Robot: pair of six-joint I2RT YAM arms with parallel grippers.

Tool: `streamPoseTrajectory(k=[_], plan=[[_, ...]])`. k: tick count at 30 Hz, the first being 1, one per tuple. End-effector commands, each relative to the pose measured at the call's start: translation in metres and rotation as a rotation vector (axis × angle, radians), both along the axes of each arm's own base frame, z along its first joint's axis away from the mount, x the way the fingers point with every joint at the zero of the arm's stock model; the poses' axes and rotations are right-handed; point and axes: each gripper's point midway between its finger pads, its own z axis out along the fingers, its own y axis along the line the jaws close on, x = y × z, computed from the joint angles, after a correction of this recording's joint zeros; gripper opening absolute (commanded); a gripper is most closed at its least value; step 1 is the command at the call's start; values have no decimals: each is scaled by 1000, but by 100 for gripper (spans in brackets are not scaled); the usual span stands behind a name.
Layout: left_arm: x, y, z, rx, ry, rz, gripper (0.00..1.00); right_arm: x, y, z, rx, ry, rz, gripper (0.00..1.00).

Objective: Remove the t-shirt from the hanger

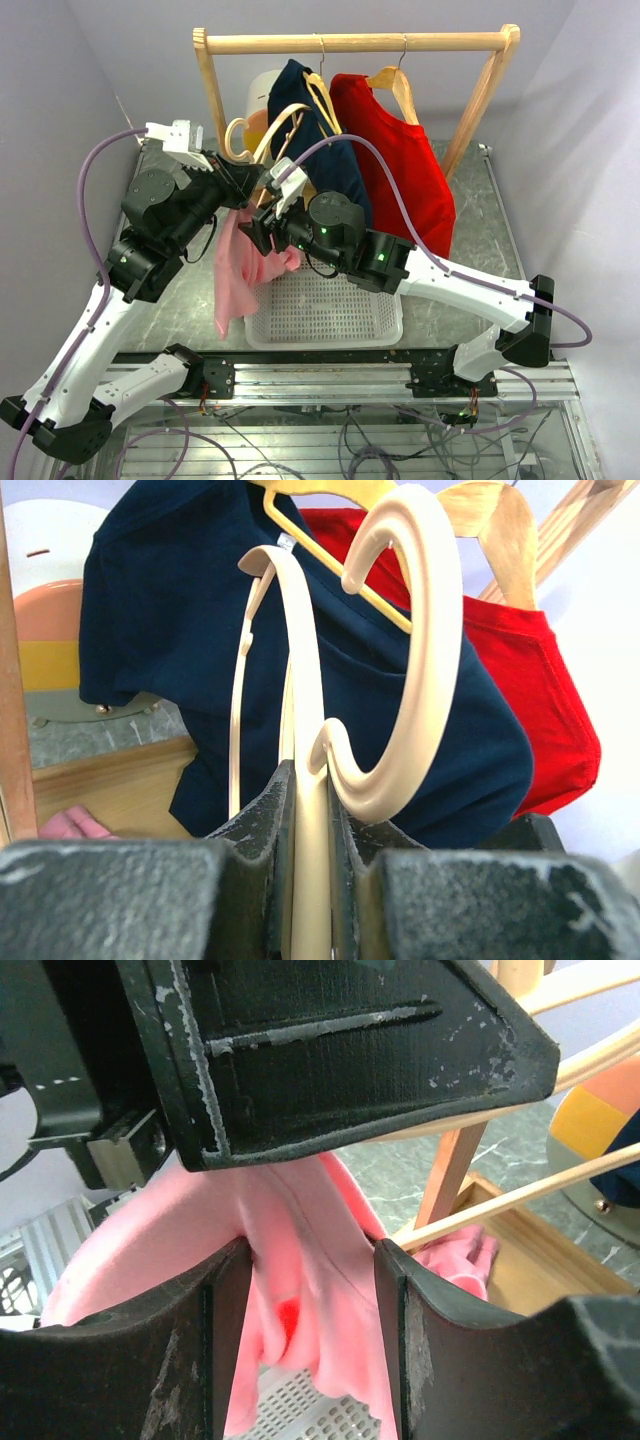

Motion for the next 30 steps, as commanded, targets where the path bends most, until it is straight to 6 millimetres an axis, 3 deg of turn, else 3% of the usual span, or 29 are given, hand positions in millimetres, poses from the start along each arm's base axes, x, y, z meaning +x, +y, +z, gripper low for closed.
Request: streamPoseTrajectory(k=[1,2,4,5,10,16,20,24,27,30], plan=[[-15,-5,38,-57,-87,-61,7,7,4,18,26,-73,-15,50],[-15,-5,38,-55,-87,-61,7,8,4,21,31,-80,-13,43],[-14,-3,37,-53,-88,-51,7,3,7,26,47,-87,12,8],[-13,-2,35,-51,-87,-45,7,2,8,28,57,-86,24,0],[-5,5,33,-59,-95,12,7,-19,13,34,81,-47,132,0],[8,18,36,-79,-127,114,7,-71,24,47,100,59,372,0],[17,28,40,-79,-156,187,7,-113,33,34,27,134,538,0],[26,32,38,-65,-159,228,7,-152,46,6,-72,196,659,0],[29,29,40,-60,-165,223,7,-166,50,-12,-130,225,677,0],[31,28,40,-43,-167,224,7,-171,44,-3,-109,221,659,0]])
